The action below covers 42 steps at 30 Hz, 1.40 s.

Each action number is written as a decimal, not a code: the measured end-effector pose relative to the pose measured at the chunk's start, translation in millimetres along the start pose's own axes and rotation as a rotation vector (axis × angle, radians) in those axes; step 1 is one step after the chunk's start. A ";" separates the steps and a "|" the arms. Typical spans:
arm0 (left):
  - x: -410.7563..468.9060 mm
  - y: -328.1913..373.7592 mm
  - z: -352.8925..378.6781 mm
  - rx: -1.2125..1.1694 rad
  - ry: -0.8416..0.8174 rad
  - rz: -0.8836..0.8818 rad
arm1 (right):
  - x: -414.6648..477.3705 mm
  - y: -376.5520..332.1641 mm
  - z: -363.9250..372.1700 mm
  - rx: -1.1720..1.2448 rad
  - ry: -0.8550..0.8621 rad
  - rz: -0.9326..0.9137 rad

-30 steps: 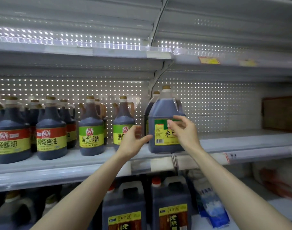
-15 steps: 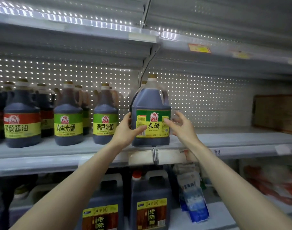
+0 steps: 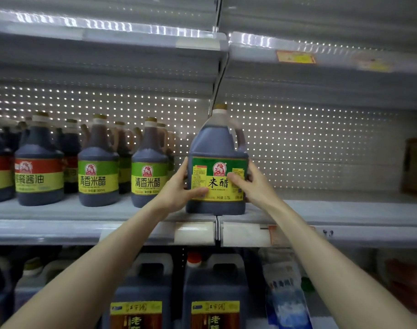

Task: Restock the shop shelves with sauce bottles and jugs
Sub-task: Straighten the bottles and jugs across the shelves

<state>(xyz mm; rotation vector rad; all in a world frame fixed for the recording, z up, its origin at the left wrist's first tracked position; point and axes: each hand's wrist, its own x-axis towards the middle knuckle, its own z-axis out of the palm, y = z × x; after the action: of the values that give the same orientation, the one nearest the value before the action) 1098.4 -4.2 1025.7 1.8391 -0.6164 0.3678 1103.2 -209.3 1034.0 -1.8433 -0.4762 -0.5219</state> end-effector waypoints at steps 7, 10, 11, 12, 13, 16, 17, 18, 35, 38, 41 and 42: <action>15.1 -8.2 0.4 -0.019 -0.022 -0.027 | 12.2 11.7 1.6 0.016 0.004 -0.008; 20.0 -11.9 -0.1 -0.028 -0.032 -0.039 | 17.1 15.4 2.8 0.016 -0.005 -0.005; 21.2 -13.2 -0.3 -0.030 -0.035 -0.040 | 18.6 16.6 3.4 0.017 -0.004 -0.006; 22.5 -14.3 -0.5 -0.032 -0.037 -0.040 | 20.2 18.1 3.7 0.018 -0.002 -0.005; 23.4 -15.2 -0.9 -0.034 -0.038 -0.041 | 21.2 19.0 4.1 0.019 -0.002 -0.007; 26.3 -18.1 -0.8 -0.039 -0.034 -0.048 | 23.6 22.3 5.2 0.021 -0.004 -0.011; 27.1 -18.7 -0.5 -0.037 -0.034 -0.048 | 24.4 23.2 5.8 0.024 -0.003 -0.009; 27.9 -19.3 -0.2 -0.036 -0.034 -0.046 | 25.0 24.2 6.3 0.028 0.000 -0.007; 30.3 -22.0 0.2 -0.025 -0.037 -0.038 | 26.9 30.4 10.7 0.022 0.003 0.006; 31.8 -23.1 -0.3 -0.025 -0.036 -0.039 | 28.8 32.6 10.6 0.024 0.014 0.002; 31.8 -22.5 0.1 -0.011 -0.038 -0.040 | 29.1 31.7 10.5 0.023 0.013 0.005; 32.0 -22.0 0.2 -0.006 -0.039 -0.039 | 29.2 31.6 10.5 0.016 0.015 0.005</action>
<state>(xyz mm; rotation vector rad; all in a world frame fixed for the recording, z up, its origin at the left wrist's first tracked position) 1137.2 -6.2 1025.5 1.8532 -0.6064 0.3044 1146.1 -207.2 1023.1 -1.8239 -0.4647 -0.5269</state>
